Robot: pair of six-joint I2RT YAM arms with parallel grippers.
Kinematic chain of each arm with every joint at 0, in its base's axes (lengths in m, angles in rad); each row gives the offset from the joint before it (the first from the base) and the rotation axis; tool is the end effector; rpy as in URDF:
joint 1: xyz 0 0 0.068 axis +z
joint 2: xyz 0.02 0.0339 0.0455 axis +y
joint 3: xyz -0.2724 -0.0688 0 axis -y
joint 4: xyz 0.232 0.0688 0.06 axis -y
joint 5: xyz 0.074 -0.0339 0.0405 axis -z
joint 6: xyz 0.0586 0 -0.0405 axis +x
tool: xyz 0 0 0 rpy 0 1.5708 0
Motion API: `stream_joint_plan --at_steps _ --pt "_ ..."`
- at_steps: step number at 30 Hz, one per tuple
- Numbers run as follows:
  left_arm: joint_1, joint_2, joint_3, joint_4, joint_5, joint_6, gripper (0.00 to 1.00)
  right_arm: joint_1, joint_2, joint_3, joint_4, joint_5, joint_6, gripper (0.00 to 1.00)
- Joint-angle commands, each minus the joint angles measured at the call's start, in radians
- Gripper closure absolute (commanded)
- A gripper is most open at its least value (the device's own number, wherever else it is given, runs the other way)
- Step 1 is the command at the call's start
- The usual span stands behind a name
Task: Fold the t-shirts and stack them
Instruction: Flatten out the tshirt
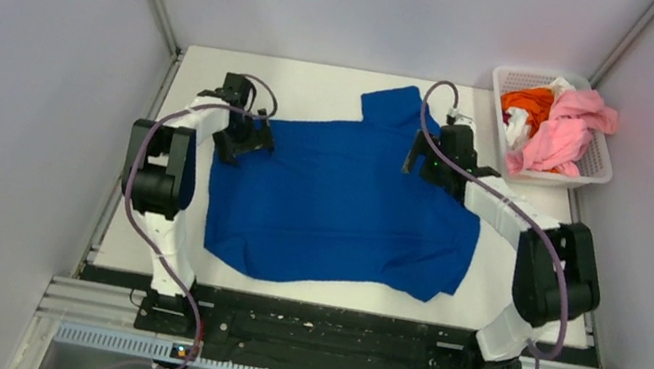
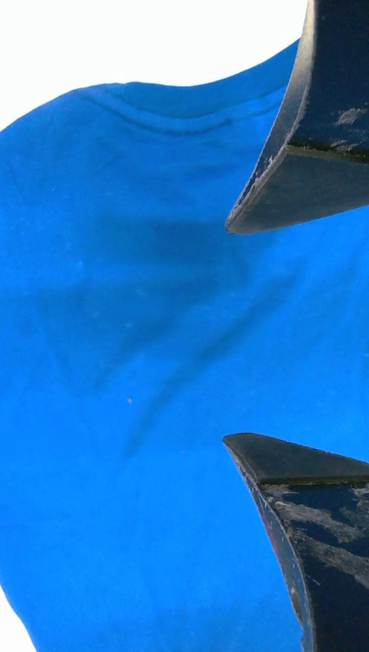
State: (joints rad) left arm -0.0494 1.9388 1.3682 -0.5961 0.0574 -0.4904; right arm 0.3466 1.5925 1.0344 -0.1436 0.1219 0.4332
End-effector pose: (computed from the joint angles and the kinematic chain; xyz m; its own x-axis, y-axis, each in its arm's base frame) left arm 0.3971 -0.0230 0.1710 -0.8439 -0.4291 -0.3220 -0.3692 0.9000 -0.2317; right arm 0.3367 0.1140 0.2286 -0.6559 0.2061 -0.7261 0.0281 0.9680 0.2494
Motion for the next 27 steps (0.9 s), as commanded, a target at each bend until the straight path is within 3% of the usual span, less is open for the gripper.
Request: stream_joint_plan --at_steps 1,12,21,24,27 --pt "0.023 0.107 0.139 -0.012 0.028 -0.024 0.01 -0.002 0.125 0.100 0.017 0.042 -0.029 0.01" --pt "0.043 0.414 0.553 -0.195 0.107 0.029 0.01 -0.104 0.290 0.130 0.027 0.004 0.040 0.01" --pt "0.043 0.536 0.896 -0.266 0.152 0.039 0.01 -0.165 0.349 0.227 -0.004 -0.009 0.022 0.01" --pt "0.040 0.452 0.901 -0.261 0.194 0.032 0.01 -0.161 0.288 0.249 -0.033 -0.006 -0.013 0.01" --pt "0.015 0.297 0.748 -0.237 0.175 0.030 0.01 -0.134 0.169 0.209 -0.076 0.045 -0.021 0.01"
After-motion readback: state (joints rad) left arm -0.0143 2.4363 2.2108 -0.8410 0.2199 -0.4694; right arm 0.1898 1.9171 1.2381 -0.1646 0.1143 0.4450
